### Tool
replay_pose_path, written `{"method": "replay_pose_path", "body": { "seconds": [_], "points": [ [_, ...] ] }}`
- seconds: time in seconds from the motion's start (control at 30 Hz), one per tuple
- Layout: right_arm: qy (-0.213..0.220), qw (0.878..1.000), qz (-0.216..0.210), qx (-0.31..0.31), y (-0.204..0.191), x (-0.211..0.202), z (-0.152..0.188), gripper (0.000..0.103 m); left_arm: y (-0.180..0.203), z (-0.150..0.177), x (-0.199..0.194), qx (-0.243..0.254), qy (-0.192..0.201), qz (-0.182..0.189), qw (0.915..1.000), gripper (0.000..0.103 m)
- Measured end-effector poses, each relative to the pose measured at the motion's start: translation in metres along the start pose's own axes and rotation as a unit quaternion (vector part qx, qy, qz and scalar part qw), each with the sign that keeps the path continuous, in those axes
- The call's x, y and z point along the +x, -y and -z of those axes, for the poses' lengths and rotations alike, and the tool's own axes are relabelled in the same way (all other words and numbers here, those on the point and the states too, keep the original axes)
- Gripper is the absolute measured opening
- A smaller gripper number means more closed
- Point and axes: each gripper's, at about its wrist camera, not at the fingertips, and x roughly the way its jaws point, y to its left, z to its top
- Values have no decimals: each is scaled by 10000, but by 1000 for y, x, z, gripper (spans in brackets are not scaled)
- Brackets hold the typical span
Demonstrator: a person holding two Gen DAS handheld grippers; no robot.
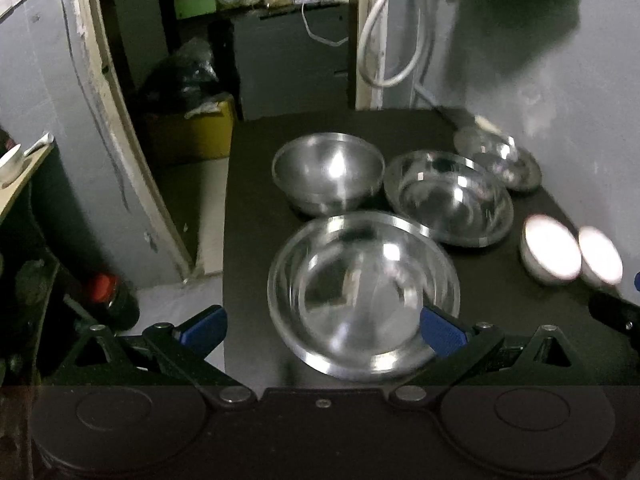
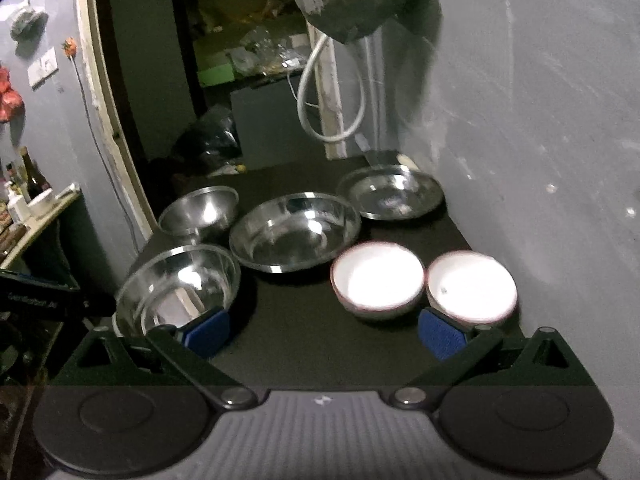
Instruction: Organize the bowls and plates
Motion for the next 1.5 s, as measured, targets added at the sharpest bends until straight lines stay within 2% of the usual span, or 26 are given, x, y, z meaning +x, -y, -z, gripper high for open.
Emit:
{"method": "replay_pose_path", "body": {
  "seconds": [0.17,0.27,0.37,0.53,0.67,0.77,0.93,1.03,1.13,1.17,1.2,1.27,1.33,1.4,1.5],
  "points": [
    [221,9997,69,-1,4,17,-31,103,2,-47,17,254,451,429,9977,102],
    [295,9995,59,43,6,30,-49,103,13,-79,32,647,722,703,9928,102],
    [154,9998,85,49,10,54,-59,103,29,-109,57,988,914,1002,9858,102],
    [-74,9999,113,-55,13,93,-64,103,54,-146,105,1441,805,1175,9792,102],
    [-315,9991,159,-218,12,122,-62,103,74,-165,152,1867,344,1254,9738,102],
    [-496,9985,109,-183,14,140,-59,102,84,-170,178,2016,-54,1249,9714,102],
    [-670,9976,78,-148,15,157,-55,92,96,-166,198,2266,-356,1132,9667,101],
    [-795,9967,31,-131,17,166,-53,87,98,-162,210,2356,-607,1094,9638,94],
    [-874,9961,60,-145,19,173,-50,76,100,-163,220,2339,-823,1117,9623,84],
    [-884,9959,85,-145,19,174,-50,68,100,-163,223,2294,-870,1123,9629,82],
    [-896,9958,95,-146,20,176,-50,60,100,-164,225,2256,-925,1113,9634,78],
    [-926,9956,102,-117,22,178,-50,57,101,-165,229,2210,-1038,1053,9640,69],
    [-941,9955,104,-73,24,181,-51,53,101,-165,233,2179,-1133,1036,9638,55],
    [-947,9955,95,-29,26,184,-52,46,101,-164,235,2139,-1219,1016,9639,44],
    [-967,9953,80,27,29,188,-51,35,102,-163,238,2063,-1290,1049,9643,39]
  ]
}}
